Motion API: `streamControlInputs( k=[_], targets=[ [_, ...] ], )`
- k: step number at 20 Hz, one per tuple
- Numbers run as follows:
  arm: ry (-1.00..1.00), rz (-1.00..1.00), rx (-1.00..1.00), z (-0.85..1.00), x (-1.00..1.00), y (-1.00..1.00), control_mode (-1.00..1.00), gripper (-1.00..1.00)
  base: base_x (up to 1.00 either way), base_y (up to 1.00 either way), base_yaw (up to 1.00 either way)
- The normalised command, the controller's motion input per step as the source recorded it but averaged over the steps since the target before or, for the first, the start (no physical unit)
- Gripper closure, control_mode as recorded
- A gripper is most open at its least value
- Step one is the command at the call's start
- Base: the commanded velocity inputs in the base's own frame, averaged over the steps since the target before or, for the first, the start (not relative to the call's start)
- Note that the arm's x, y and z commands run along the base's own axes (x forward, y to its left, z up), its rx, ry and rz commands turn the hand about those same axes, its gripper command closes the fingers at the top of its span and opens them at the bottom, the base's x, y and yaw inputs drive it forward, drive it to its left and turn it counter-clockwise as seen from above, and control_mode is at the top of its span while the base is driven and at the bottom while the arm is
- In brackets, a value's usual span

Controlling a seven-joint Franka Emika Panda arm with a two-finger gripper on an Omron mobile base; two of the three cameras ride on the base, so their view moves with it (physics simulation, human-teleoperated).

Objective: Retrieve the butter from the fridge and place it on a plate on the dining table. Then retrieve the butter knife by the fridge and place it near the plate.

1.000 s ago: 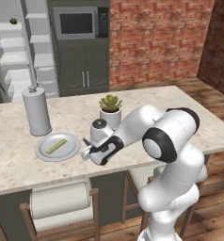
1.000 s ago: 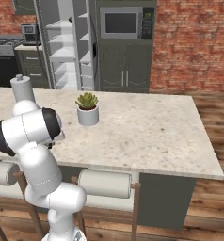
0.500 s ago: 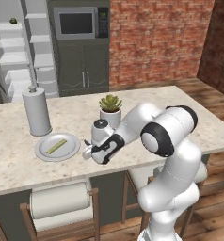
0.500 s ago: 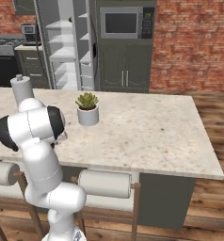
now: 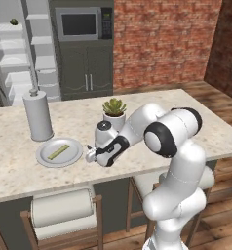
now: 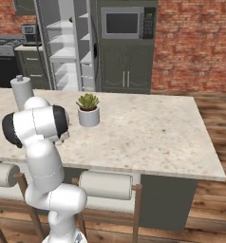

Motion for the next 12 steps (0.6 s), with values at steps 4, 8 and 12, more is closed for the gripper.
streamControlInputs(
  k=[4, 8, 12],
  targets=[
    [0.01, 0.0, 0.0, 0.0, -0.05, 0.0, -1.0, -1.0, 0.0, 0.0, 0.0],
    [0.0, 0.0, 0.05, 0.36, -0.22, -0.06, -1.0, -1.0, 0.0, 0.0, 0.0],
    [0.01, 0.0, 0.18, 0.94, -0.16, 0.0, -1.0, -1.0, 0.0, 0.0, 0.0]
  ],
)
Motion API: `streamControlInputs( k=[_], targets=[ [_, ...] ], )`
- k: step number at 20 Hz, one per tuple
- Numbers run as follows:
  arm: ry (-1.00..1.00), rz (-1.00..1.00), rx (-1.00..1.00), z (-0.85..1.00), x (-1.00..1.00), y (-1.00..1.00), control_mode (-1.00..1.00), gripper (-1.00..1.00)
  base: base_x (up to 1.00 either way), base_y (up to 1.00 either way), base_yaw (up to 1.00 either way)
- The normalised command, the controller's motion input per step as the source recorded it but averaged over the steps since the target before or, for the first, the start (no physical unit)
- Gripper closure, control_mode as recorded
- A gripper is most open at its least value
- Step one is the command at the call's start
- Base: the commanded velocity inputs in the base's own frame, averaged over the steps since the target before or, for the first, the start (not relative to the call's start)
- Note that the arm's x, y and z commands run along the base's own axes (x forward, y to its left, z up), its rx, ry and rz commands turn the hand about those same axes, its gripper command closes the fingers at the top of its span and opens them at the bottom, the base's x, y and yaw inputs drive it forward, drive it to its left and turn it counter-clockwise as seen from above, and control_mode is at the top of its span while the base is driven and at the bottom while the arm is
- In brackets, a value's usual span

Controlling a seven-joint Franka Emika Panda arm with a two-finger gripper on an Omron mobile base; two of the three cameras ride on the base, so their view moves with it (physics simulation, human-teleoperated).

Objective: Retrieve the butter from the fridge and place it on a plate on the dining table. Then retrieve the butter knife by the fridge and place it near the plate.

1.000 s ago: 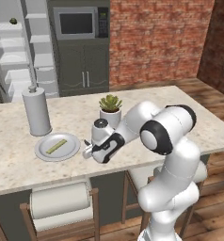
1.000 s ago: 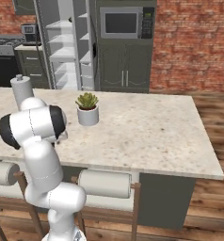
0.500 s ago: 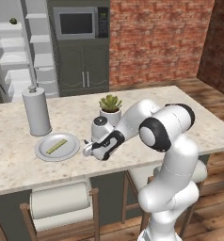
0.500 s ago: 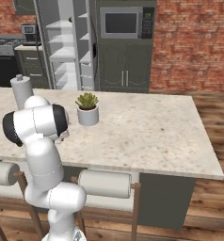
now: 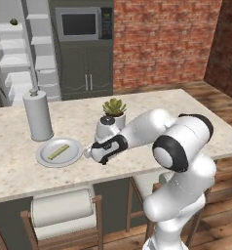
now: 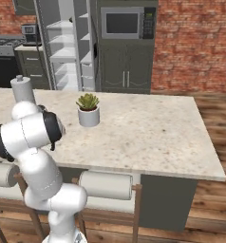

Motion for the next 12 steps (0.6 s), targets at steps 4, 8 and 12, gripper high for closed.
streamControlInputs(
  k=[4, 8, 12],
  targets=[
    [0.12, 0.0, 0.09, 0.99, -0.51, -0.18, -1.0, -1.0, 0.0, 0.0, 0.0],
    [0.29, -0.03, -0.02, 0.98, -0.59, -0.3, -1.0, -1.0, 0.0, 0.0, 0.0],
    [0.32, -0.03, -0.13, 1.0, -0.69, -0.11, -1.0, -1.0, 0.0, 0.0, 0.0]
  ],
)
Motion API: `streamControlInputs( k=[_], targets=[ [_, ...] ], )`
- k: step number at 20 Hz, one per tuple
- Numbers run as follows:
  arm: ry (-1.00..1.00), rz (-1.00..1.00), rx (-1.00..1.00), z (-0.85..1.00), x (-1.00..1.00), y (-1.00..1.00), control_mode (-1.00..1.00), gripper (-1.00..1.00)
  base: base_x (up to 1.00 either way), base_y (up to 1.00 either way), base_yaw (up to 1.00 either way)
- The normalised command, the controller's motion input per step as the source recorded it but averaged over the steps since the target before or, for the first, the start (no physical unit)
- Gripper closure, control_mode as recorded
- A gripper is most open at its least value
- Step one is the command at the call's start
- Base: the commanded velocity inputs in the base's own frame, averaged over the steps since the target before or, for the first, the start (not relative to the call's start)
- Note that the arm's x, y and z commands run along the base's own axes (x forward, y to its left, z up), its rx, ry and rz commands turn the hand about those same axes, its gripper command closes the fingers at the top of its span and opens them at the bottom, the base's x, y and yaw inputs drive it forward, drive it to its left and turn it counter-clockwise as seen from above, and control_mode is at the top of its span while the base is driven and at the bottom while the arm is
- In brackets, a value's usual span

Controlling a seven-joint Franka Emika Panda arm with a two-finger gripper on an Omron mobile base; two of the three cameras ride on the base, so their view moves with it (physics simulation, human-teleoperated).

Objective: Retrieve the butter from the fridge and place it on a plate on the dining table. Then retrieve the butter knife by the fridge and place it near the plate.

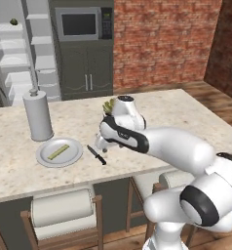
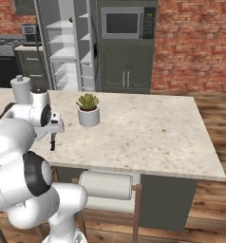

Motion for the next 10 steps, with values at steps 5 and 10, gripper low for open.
streamControlInputs(
  k=[5, 10],
  targets=[
    [0.28, -0.05, -0.15, 1.0, -0.74, -0.1, -1.0, -1.0, 0.0, 0.0, 0.0],
    [0.16, -0.12, -0.23, 0.67, -0.7, -0.04, -1.0, -1.0, 0.0, 0.0, 0.0]
  ],
)
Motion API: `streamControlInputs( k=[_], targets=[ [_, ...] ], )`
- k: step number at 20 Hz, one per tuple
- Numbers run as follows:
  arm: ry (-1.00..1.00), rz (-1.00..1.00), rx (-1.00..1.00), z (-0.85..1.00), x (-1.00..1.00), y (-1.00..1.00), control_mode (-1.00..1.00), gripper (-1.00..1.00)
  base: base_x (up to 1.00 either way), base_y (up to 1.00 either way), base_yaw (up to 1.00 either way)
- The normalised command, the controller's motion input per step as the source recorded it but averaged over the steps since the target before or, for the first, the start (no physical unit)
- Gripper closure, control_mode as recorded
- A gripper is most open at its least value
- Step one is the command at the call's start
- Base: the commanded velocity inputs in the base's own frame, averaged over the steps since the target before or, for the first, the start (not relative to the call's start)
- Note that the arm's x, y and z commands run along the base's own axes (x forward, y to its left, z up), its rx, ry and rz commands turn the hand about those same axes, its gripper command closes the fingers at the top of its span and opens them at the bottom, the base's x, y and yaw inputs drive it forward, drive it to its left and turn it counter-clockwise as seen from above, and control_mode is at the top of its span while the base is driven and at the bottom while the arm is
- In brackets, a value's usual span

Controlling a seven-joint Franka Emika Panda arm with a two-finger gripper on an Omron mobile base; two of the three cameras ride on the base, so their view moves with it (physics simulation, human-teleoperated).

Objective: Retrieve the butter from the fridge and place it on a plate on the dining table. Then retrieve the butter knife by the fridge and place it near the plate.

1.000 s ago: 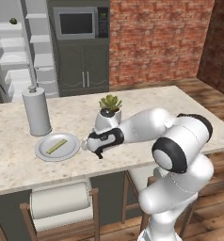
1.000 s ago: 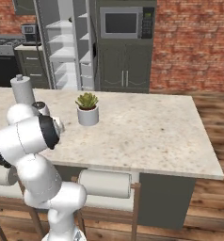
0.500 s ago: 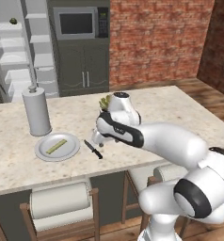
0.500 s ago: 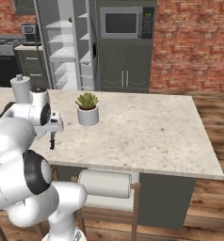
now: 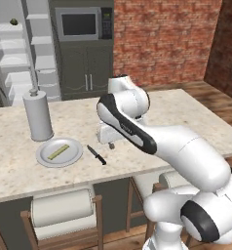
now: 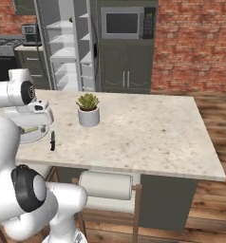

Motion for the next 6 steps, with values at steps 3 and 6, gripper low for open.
streamControlInputs(
  k=[3, 6],
  targets=[
    [0.01, -0.19, -0.29, 0.02, -0.5, -0.15, -1.0, -1.0, 0.0, 0.0, 0.0],
    [0.0, -0.24, -0.11, -0.67, -0.55, -0.47, -1.0, -1.0, 0.0, 0.0, 0.0]
  ],
)
